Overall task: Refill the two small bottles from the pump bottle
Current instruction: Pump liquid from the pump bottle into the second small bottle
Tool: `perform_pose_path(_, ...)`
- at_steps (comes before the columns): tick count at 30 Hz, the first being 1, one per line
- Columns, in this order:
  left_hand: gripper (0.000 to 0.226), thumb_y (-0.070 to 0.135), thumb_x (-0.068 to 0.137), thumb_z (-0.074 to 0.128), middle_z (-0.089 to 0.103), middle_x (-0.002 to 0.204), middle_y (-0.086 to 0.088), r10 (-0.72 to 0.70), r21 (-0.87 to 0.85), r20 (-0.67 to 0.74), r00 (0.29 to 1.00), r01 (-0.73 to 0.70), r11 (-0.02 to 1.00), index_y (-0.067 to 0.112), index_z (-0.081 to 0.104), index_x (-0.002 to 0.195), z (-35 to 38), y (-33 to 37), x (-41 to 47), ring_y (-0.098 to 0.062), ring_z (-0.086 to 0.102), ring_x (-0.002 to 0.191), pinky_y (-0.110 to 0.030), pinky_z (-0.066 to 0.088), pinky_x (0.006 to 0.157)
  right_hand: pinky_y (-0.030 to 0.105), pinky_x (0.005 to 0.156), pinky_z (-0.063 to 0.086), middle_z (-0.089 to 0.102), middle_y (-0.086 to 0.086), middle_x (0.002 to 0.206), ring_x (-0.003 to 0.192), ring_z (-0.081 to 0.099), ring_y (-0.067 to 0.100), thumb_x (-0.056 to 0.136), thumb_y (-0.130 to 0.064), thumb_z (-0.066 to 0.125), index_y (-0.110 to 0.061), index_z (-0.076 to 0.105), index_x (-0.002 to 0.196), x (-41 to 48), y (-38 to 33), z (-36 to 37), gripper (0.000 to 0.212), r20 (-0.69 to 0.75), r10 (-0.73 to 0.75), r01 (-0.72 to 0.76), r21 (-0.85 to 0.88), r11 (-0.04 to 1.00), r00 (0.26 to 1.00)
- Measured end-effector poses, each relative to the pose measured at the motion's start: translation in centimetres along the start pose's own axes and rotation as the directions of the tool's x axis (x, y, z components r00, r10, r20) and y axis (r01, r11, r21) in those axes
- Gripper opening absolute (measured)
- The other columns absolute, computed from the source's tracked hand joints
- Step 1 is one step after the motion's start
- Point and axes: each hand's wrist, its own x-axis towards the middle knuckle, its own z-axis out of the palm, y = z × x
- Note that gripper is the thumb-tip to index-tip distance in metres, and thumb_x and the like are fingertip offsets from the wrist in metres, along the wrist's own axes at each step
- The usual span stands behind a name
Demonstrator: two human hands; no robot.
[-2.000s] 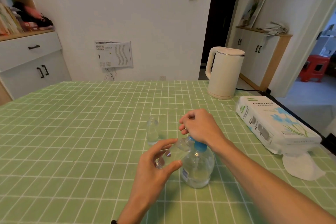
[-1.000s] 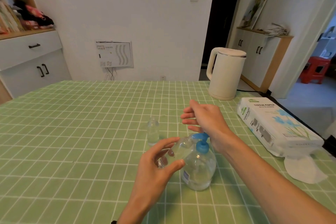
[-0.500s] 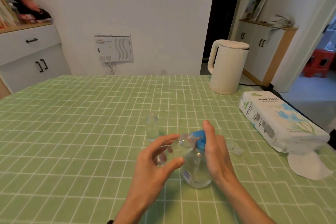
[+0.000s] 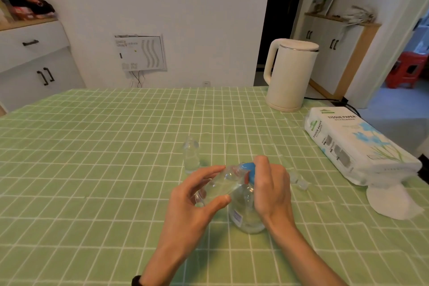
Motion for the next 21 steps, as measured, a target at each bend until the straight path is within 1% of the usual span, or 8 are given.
perform_pose_path(3,0.050,0.019,0.074,0.086,0.079,0.120,0.017,-0.007,-0.027,-0.007,1.000,0.006,1.000,0.044,0.076,0.117,0.02,0.35,-0.08,-0.011,0.074,0.114,-0.056,0.058,0.101,0.034,0.060,0.035,0.043,-0.016,0.037,0.041,0.041,0.007,0.087,-0.064,0.024,-0.031,0.052,0.039,-0.10,-0.04,0.05,0.065,0.007,0.051,-0.050,-0.011,0.999,0.999)
perform_pose_path(6,0.051,0.019,0.074,0.086,0.079,0.120,0.016,-0.009,-0.043,-0.012,1.000,0.008,0.999,0.045,0.076,0.117,-0.22,0.50,-0.17,-0.013,0.074,0.114,-0.058,0.058,0.100,0.033,0.061,0.034,0.042,-0.019,0.035,0.037,0.042,0.004,0.090,-0.073,0.020,-0.032,0.053,0.036,-0.09,-0.14,0.18,0.075,0.000,0.069,-0.069,-0.023,0.997,0.998)
perform_pose_path(8,0.051,0.019,0.075,0.086,0.079,0.120,0.016,-0.009,-0.045,-0.016,1.000,0.008,0.999,0.045,0.076,0.117,-0.46,0.46,-0.22,-0.013,0.075,0.112,-0.059,0.058,0.099,0.032,0.061,0.033,0.042,-0.020,0.035,0.036,0.042,0.002,0.092,-0.072,0.020,-0.034,0.054,0.035,-0.06,-0.12,0.30,0.076,0.002,0.058,-0.058,-0.016,0.998,0.998)
perform_pose_path(10,0.050,0.019,0.075,0.086,0.079,0.120,0.016,-0.008,-0.046,-0.020,1.000,0.007,0.999,0.044,0.076,0.117,-0.57,0.36,-0.25,-0.012,0.075,0.111,-0.060,0.058,0.098,0.032,0.061,0.035,0.047,-0.019,0.038,0.038,0.045,0.002,0.091,-0.071,0.021,-0.036,0.056,0.037,-0.05,0.02,0.31,0.074,-0.006,0.057,-0.057,-0.005,0.998,0.998)
perform_pose_path(13,0.051,0.019,0.075,0.086,0.080,0.120,0.015,-0.007,-0.046,-0.020,1.000,0.006,0.999,0.043,0.076,0.118,-0.54,0.28,-0.17,-0.014,0.075,0.112,-0.060,0.058,0.098,0.034,0.064,0.040,0.063,-0.017,0.051,0.047,0.052,0.005,0.087,-0.066,0.024,-0.032,0.060,0.044,0.07,0.29,0.23,0.066,-0.015,0.060,-0.060,0.007,0.998,0.998)
perform_pose_path(14,0.051,0.019,0.075,0.086,0.080,0.120,0.015,-0.006,-0.042,-0.017,1.000,0.005,0.999,0.043,0.076,0.119,-0.49,0.23,-0.12,-0.015,0.075,0.112,-0.059,0.058,0.099,0.035,0.064,0.041,0.065,-0.017,0.053,0.050,0.054,0.005,0.086,-0.063,0.025,-0.031,0.060,0.046,0.13,0.34,0.19,0.062,-0.017,0.054,-0.054,0.009,0.998,0.998)
perform_pose_path(18,0.051,0.020,0.074,0.087,0.080,0.120,0.014,-0.006,-0.032,-0.013,1.000,0.005,0.999,0.045,0.076,0.118,-0.39,-0.16,-0.11,-0.019,0.076,0.111,-0.057,0.059,0.099,0.035,0.060,0.037,0.059,-0.017,0.047,0.049,0.052,0.005,0.085,-0.047,0.030,-0.033,0.060,0.047,0.28,0.32,0.11,0.051,-0.015,-0.001,0.001,-0.008,1.000,1.000)
perform_pose_path(21,0.051,0.020,0.075,0.086,0.080,0.120,0.015,-0.003,-0.029,-0.008,1.000,0.003,1.000,0.046,0.076,0.118,-0.42,-0.30,-0.13,-0.015,0.076,0.112,-0.055,0.060,0.099,0.034,0.060,0.036,0.060,-0.019,0.048,0.050,0.053,0.004,0.087,-0.041,0.031,-0.035,0.060,0.046,0.31,0.40,0.12,0.051,-0.016,-0.008,0.007,-0.015,1.000,1.000)
